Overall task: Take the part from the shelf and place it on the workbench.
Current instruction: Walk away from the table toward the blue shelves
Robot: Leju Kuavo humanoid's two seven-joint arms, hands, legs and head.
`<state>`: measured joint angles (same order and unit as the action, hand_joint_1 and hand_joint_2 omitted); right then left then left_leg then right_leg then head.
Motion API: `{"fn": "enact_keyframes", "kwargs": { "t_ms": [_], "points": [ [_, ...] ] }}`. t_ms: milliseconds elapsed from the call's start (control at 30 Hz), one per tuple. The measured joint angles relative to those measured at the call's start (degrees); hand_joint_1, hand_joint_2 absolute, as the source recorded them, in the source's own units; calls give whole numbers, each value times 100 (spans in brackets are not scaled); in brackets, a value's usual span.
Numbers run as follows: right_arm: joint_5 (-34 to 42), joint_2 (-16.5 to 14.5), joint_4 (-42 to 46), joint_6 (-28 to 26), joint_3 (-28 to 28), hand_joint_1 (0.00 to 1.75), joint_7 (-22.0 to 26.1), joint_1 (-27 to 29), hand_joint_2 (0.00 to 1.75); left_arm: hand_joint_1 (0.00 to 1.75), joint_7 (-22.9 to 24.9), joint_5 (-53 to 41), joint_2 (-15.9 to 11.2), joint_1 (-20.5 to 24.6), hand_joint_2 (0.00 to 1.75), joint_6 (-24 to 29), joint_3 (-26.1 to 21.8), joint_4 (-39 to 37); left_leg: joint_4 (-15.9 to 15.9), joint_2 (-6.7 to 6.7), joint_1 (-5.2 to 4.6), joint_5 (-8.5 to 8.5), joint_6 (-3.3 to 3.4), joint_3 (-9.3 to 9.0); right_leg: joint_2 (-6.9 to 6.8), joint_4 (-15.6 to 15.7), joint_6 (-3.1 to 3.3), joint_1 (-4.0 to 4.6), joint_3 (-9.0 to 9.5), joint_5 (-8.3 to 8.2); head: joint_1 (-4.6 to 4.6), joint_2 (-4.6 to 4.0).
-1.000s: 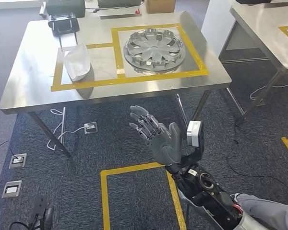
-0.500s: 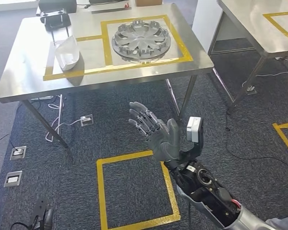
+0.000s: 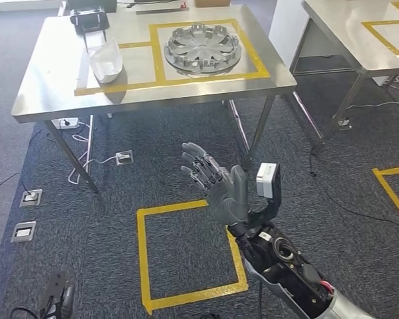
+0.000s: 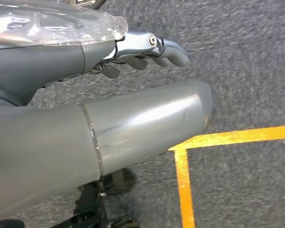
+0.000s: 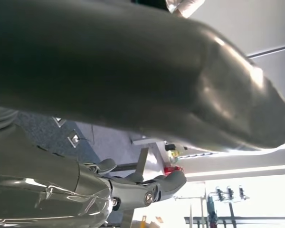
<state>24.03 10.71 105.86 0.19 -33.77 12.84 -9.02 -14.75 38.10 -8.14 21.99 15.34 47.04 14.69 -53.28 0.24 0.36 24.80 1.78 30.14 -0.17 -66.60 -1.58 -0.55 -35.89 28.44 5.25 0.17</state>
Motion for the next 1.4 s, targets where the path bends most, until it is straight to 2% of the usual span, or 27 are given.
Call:
{"fn": "enact_keyframes", "kwargs": {
  "t_ms": [67,100,133,200,233,267,300,367,400,433,467,500,567,600,633,667,767,800,900,1233,1333,1400],
  "points": [
    [5,0,-1,9,0,0,-3,-9,0,0,-2,-3,3,-4,0,0,0,0,-13,-1,-9,-44,-42,44,3,885,55,18,563,-200,11,0],
    [5,-1,-1,14,0,0,-3,-17,0,0,-5,-4,2,-2,0,0,0,0,-22,1,-16,-65,-72,70,4,1156,83,32,726,-227,14,0],
    [7,-1,-1,17,0,0,-3,-21,0,0,-9,-4,1,-2,0,0,0,0,-29,6,-23,-88,-105,99,6,1283,107,46,786,-215,13,0],
    [10,-1,-1,22,2,0,-5,-19,0,0,-13,-4,-5,-3,0,0,0,0,-40,14,-29,-130,-172,148,5,1321,160,41,783,-251,7,0],
    [12,-1,-1,25,2,0,-7,-17,0,0,-13,-4,-7,-3,0,0,0,0,-86,12,-26,-100,-200,179,1,1337,191,29,767,-286,-2,0],
    [16,-2,-1,27,2,0,-7,-19,0,0,-14,-4,-10,0,0,2,0,0,-223,8,-23,-1,-229,244,-6,1355,227,16,753,-322,-18,0],
    [22,-2,-2,29,1,0,-7,-24,0,0,-14,-4,-16,1,0,4,0,0,-485,3,-19,169,-254,364,-16,1371,257,5,733,-356,-34,0],
    [48,-2,-7,35,0,0,-9,-29,0,0,-15,-4,-26,-10,0,9,0,0,-1287,-2,-5,582,-300,723,-25,1360,292,20,658,-402,-62,0],
    [63,-2,-12,39,-1,0,-11,-29,0,0,-15,-4,-29,-23,0,12,0,0,-1629,-2,1,706,-315,876,-26,1349,298,27,616,-422,-65,0],
    [78,-3,-20,43,-1,0,-14,-30,0,0,-15,-4,-30,-36,0,17,0,0,-1786,-1,7,726,-323,938,-25,1335,297,30,576,-440,-66,0],
    [93,-3,-27,46,-2,0,-15,-31,0,0,-15,-4,-31,-45,0,26,0,0,-1696,-1,12,635,-325,876,-24,1318,292,32,540,-454,-67,0],
    [107,-3,-33,49,-3,0,-16,-36,0,0,-15,-4,-33,-48,0,36,0,0,-1380,0,17,465,-319,695,-23,1301,283,32,514,-465,-67,0],
    [134,-2,-38,55,-5,0,-16,-62,0,0,-15,-2,-38,-42,0,55,0,0,-542,0,16,164,-285,238,-21,1259,255,46,473,-476,-72,0],
    [145,-2,-39,60,-7,0,-17,-81,0,0,-15,-1,-40,-39,0,58,0,0,-269,-1,12,91,-251,100,-20,1242,233,57,454,-482,-68,0],
    [153,-2,-39,66,-10,0,-17,-98,0,0,-16,1,-41,-40,0,61,0,0,-127,-3,8,73,-218,40,-19,1227,213,68,432,-477,-65,0],
    [158,-2,-40,69,-13,0,-18,-109,0,0,-16,3,-40,-45,0,62,0,0,-103,-5,3,73,-192,44,-16,1217,221,81,416,-443,-59,0],
    [166,-2,-43,75,-19,0,-19,-122,0,0,-17,7,-39,-64,0,63,0,0,-95,-7,-14,58,-159,54,-15,1226,322,85,412,-426,-48,0],
    [167,-2,-43,75,-20,0,-19,-127,0,0,-17,7,-39,-65,0,63,0,0,-96,-7,-22,50,-146,57,-15,1236,312,80,415,-469,-46,0],
    [167,-2,-43,75,-25,0,-19,-135,0,0,-16,7,-39,-66,0,63,0,0,-100,-7,-39,35,-115,69,-15,1264,224,62,423,-527,-47,0],
    [180,-2,-43,75,-30,0,-23,-155,0,0,-19,5,-37,-67,0,81,0,0,-105,-7,-52,50,-78,74,-15,1281,144,51,428,-528,-48,0],
    [202,-3,-46,73,-37,0,-31,-195,0,0,-32,2,-48,-66,0,108,0,0,-56,-7,-63,29,-2,52,-14,1338,55,31,442,-553,-56,0],
    [217,-3,-47,69,-38,0,-34,-208,0,0,-48,2,-49,-70,0,113,0,0,79,16,-29,-33,48,-27,-3,1234,7,35,386,-464,-45,0]
  ]
}}
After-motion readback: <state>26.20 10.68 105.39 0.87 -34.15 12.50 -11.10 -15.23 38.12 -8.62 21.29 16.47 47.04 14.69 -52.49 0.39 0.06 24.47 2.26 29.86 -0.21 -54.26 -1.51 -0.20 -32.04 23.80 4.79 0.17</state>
